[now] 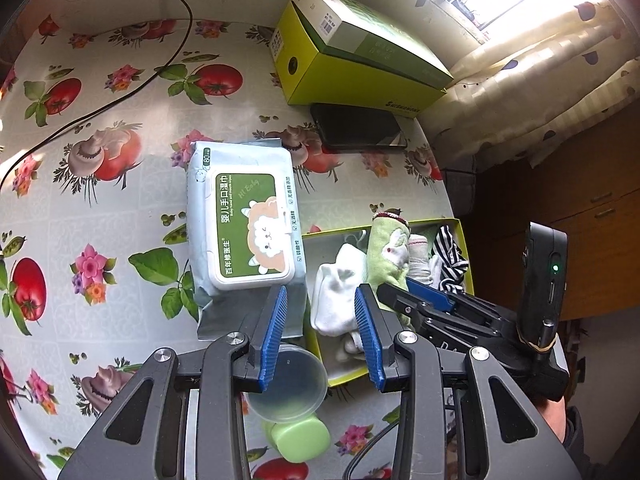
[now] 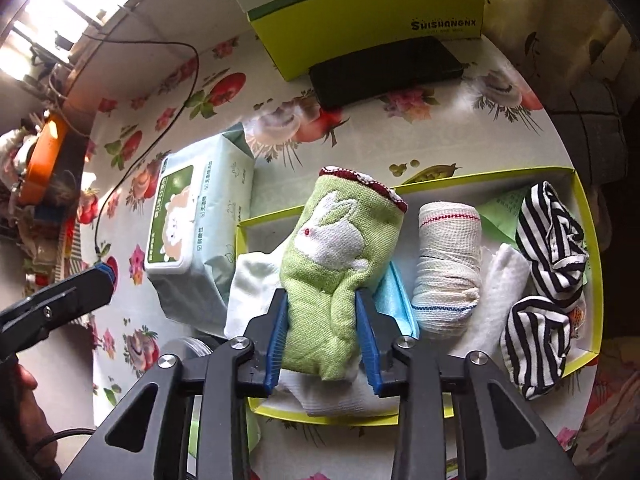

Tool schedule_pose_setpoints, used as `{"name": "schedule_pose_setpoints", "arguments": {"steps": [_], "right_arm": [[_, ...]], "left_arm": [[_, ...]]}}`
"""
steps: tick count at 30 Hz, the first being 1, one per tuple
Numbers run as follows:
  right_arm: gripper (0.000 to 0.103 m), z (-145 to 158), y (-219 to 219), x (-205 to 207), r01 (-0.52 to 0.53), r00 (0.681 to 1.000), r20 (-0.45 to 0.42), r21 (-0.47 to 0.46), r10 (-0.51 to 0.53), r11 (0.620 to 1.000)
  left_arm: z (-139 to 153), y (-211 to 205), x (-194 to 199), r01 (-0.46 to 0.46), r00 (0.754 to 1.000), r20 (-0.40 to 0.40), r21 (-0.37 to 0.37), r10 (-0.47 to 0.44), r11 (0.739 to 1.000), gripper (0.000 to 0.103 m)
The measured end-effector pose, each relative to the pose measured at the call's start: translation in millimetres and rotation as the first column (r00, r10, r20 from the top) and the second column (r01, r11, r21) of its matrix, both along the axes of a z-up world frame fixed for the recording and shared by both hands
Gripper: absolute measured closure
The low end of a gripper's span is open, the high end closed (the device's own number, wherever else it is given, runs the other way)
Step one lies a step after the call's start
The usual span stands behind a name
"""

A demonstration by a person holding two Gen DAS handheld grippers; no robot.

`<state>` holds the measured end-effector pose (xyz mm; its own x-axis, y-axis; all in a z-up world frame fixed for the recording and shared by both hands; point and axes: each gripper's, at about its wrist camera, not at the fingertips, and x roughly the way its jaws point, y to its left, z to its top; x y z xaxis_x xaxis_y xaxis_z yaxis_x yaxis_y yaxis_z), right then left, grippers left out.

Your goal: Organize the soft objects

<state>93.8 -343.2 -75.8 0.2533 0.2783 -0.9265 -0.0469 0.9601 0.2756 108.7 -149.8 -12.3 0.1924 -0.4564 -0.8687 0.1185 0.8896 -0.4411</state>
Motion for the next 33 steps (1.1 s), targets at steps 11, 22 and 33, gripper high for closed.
{"name": "schedule_pose_setpoints", "arguments": {"steps": [11, 22, 33], "right_arm": [[0.073, 16.8, 3.6, -8.1, -0.242, 0.97, -0.062, -0.146, 0.235, 0.959], [0.065, 39.5, 3.6, -4.9, -0.13, 0.989, 0.074, -0.022, 0.131, 0.991], [0.083, -8.3, 19.2, 12.4, -0.135, 0.991, -0.03, -0.063, 0.133, 0.989]], "left_arm": [[3.0, 3.4, -5.8, 0.012, 1.0, 0.009, -0.001, -0.012, 1.0, 0.066], [7.9, 13.4, -14.3, 0.006, 1.0, 0.015, 0.005, -0.006, 1.0, 0.066], [9.7, 17.3, -22.0, 0.016, 1.0, 0.023, 0.035, -0.017, 0.999, 0.066]]}}
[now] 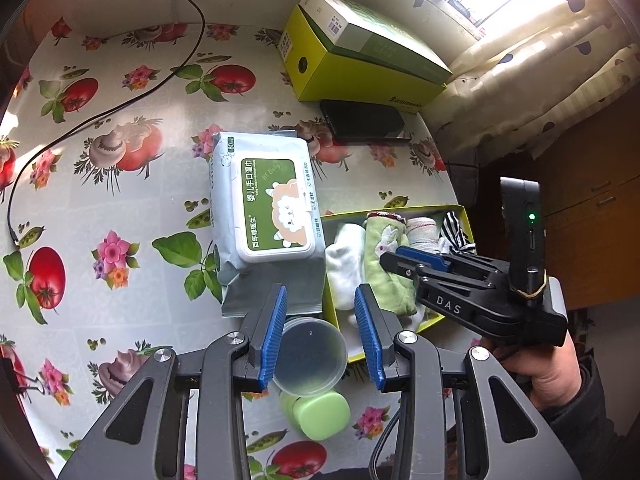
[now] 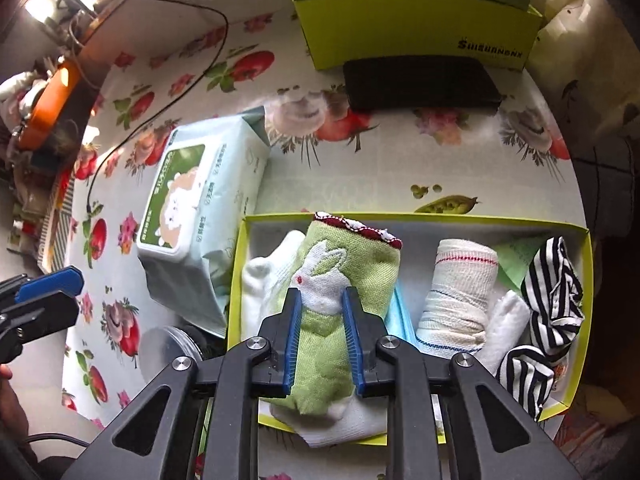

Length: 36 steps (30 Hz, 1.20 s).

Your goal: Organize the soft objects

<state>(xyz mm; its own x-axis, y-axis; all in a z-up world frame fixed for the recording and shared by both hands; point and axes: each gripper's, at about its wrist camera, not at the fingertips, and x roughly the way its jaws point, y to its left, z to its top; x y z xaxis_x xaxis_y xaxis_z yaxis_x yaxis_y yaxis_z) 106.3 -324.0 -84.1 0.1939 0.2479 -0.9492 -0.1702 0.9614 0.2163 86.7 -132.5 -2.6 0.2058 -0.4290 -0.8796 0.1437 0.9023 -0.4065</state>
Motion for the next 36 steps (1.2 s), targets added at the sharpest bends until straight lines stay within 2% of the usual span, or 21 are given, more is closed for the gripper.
{"name": "schedule_pose_setpoints", "arguments": {"steps": [3, 9, 11, 13, 17, 30, 36], "right_arm": [[0.083, 0.6, -3.3, -0.2, 0.01, 1.0, -0.007, 0.008, -0.01, 1.0], [0.082, 35.4, -10.0, -15.1, 0.017, 0.998, 0.063, 0.028, -0.018, 0.999], [0.078, 47.8, -12.2, -24.9, 0.02, 0.996, 0.087, 0.035, -0.023, 0.999], [0.068, 58.5, -14.1, -35.9, 0.025, 0.994, 0.108, 0.032, -0.028, 0.999], [0.065, 74.1, -15.4, -59.2, 0.029, 0.99, 0.138, 0.022, -0.032, 0.999], [0.062, 82.9, -12.2, -116.1, 0.077, 0.984, 0.159, -0.009, -0.075, 0.997], [0.06, 82.9, -8.4, -134.8, 0.102, 0.983, 0.159, -0.024, -0.097, 0.994]], "left_arm": [[0.9, 1.1, 0.5, -0.001, 1.0, 0.013, 0.021, 0.001, 1.0, 0.066], [5.7, -6.4, -5.1, 0.031, 0.998, 0.059, 0.08, -0.036, 0.996, 0.066], [8.7, -10.0, -9.1, 0.048, 0.995, 0.081, 0.11, -0.057, 0.993, 0.066], [11.2, -14.0, -12.9, 0.063, 0.992, 0.098, 0.135, -0.077, 0.989, 0.066], [13.9, -19.9, -21.2, 0.084, 0.988, 0.111, 0.166, -0.104, 0.983, 0.066], [16.5, -30.1, -54.9, 0.146, 0.975, 0.132, 0.228, -0.179, 0.963, 0.066], [17.5, -30.1, -65.5, 0.16, 0.971, 0.138, 0.219, -0.193, 0.962, 0.066]]}}
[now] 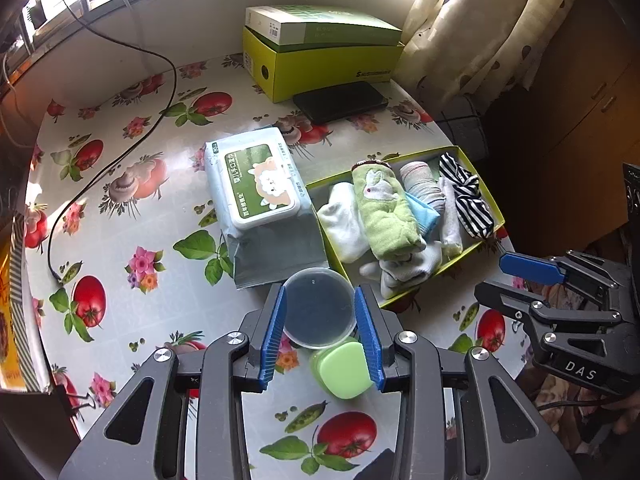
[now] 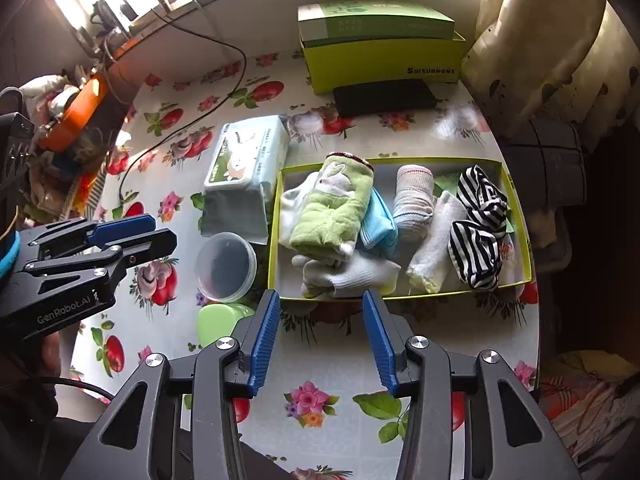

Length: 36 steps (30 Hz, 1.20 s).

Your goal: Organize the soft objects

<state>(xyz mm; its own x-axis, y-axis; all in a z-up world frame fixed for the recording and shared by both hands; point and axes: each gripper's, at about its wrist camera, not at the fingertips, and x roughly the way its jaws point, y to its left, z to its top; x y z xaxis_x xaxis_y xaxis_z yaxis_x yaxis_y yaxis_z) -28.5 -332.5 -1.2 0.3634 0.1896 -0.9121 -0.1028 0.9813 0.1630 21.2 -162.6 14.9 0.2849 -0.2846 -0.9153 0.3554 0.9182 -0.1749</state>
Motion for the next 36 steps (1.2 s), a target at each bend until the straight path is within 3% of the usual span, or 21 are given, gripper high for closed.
{"name": "schedule_pose_setpoints", "arguments": {"steps": [19, 36], "right_arm": [[0.056, 2.0, 12.9, -14.4, 0.009, 1.0, 0.012, -0.018, -0.008, 1.0], [0.055, -4.4, 7.1, -10.9, 0.015, 1.0, -0.005, -0.011, -0.015, 1.0]], "left_arm": [[1.9, 7.6, -14.2, -0.015, 1.0, -0.013, -0.049, 0.014, 0.999, 0.066], [-4.1, 0.2, -12.3, -0.019, 1.0, -0.019, -0.003, 0.019, 1.0, 0.066]]}}
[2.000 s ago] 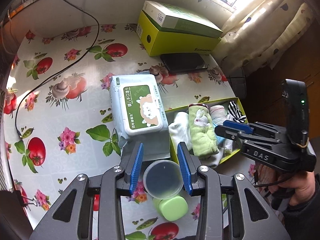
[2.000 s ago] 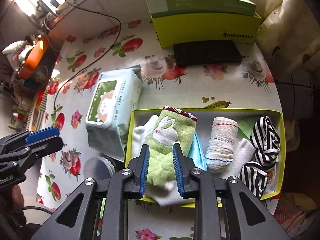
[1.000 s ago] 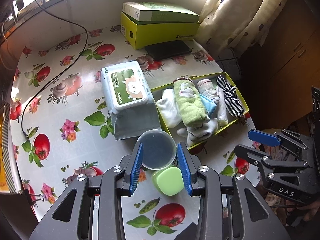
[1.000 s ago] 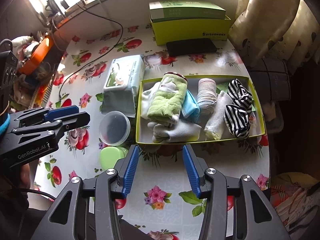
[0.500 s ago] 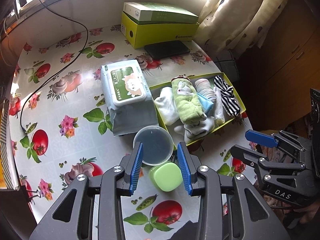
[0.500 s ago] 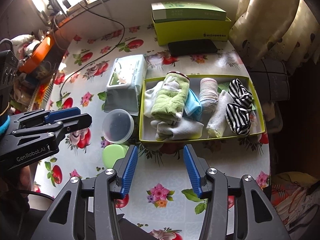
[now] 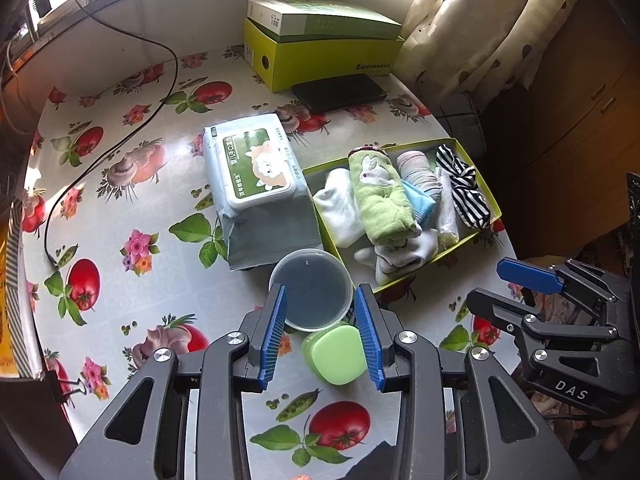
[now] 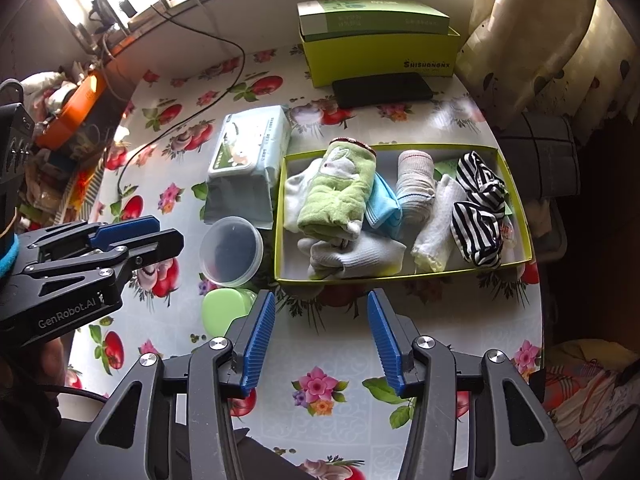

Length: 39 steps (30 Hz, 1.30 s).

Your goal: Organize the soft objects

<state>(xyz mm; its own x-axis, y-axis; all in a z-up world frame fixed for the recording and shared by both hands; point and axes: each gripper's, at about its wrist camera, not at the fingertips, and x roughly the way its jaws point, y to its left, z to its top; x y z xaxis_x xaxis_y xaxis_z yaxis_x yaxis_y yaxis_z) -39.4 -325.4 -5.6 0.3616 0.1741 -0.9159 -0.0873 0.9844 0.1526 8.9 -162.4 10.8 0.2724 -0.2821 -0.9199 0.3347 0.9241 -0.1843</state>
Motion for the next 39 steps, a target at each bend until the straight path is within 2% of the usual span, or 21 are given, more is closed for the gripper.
{"name": "schedule_pose_setpoints", "arguments": {"steps": [14, 39], "right_arm": [[0.055, -8.3, -0.1, 1.4, 0.018, 1.0, -0.022, 0.014, -0.018, 1.0], [0.054, -14.2, -2.4, 4.7, 0.022, 0.999, -0.035, 0.025, -0.021, 0.999]], "left_arm": [[-7.4, -5.2, 3.1, 0.008, 1.0, -0.01, 0.039, -0.008, 0.999, 0.066], [-13.6, -12.6, 5.0, 0.03, 0.999, -0.024, 0.052, -0.029, 0.998, 0.066]]}}
